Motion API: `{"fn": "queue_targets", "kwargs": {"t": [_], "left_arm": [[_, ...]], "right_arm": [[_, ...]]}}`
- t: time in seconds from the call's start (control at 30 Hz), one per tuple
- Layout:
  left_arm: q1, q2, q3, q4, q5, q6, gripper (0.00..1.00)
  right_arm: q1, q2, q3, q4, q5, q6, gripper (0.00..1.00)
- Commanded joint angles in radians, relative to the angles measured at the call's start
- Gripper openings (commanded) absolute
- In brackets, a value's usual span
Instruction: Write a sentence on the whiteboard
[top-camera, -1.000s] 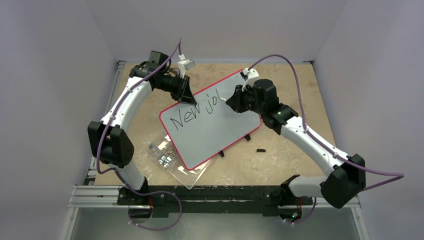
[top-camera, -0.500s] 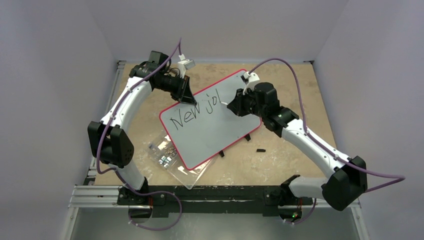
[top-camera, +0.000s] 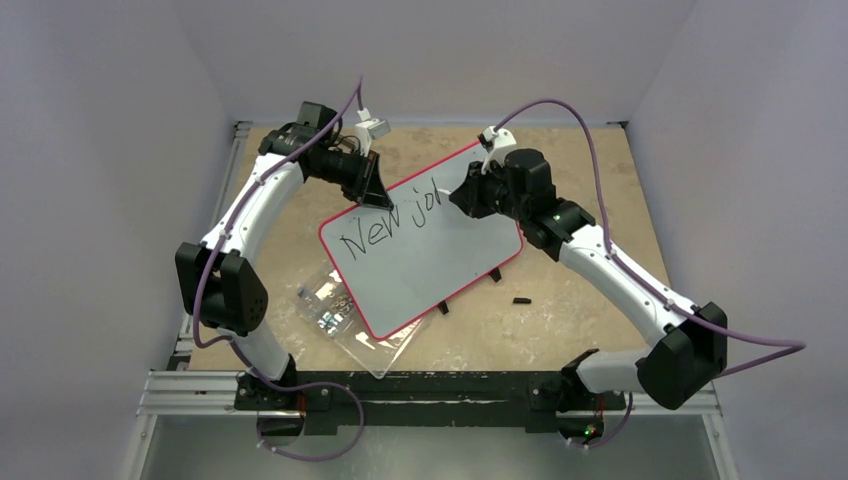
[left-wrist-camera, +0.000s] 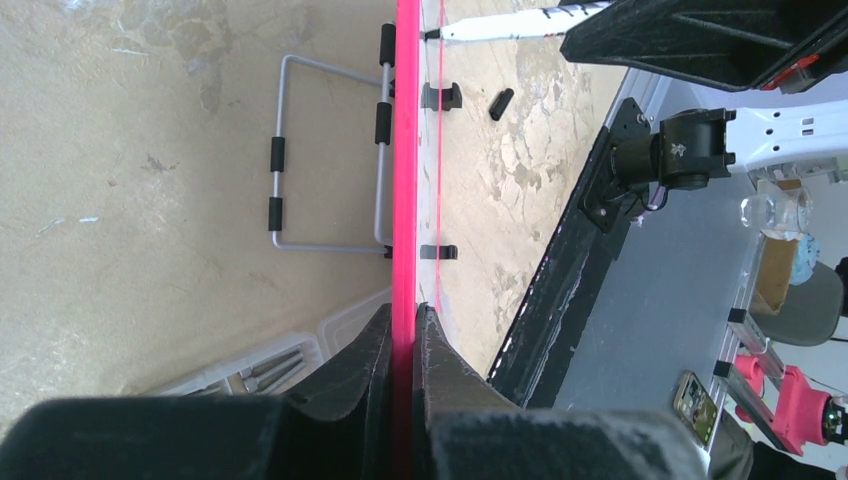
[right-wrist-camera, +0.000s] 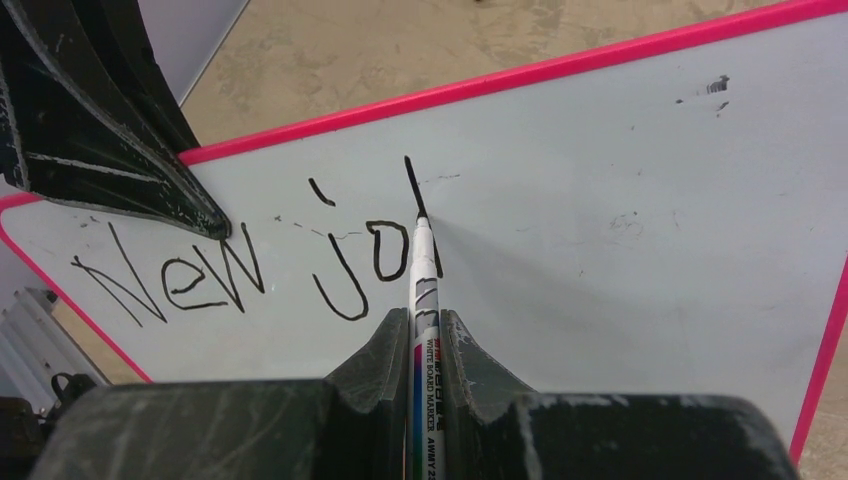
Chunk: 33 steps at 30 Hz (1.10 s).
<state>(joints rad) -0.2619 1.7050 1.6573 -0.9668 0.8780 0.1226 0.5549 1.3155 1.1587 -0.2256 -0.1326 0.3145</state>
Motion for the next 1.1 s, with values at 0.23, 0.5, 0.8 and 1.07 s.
{"fn": "queue_targets", "kwargs": {"t": [0.23,0.5,0.8,1.07], "left_arm": [[-0.003,-0.051,0.015,0.025,-0.001,0.029,0.00],[-0.004,-0.053,0.015,0.026,-0.002,0.028,0.00],[-0.003,-0.058,0.012,0.030,-0.004,0.025,0.00],[-0.004,-0.059,0.009,0.031,-0.005,0.023,0.00]], "right_arm": [[-0.013,-0.002,0.043,-0.012,0.106,-0.004,0.00],[-0.017,-0.047,-0.037,-0.019,0.089,-0.005,0.00],[-0.017,-0.073,-0.115,0.016,-0.015,0.002,0.00],[-0.017,-0.049,-0.088,0.023,-0.050,-0.011,0.00]]}}
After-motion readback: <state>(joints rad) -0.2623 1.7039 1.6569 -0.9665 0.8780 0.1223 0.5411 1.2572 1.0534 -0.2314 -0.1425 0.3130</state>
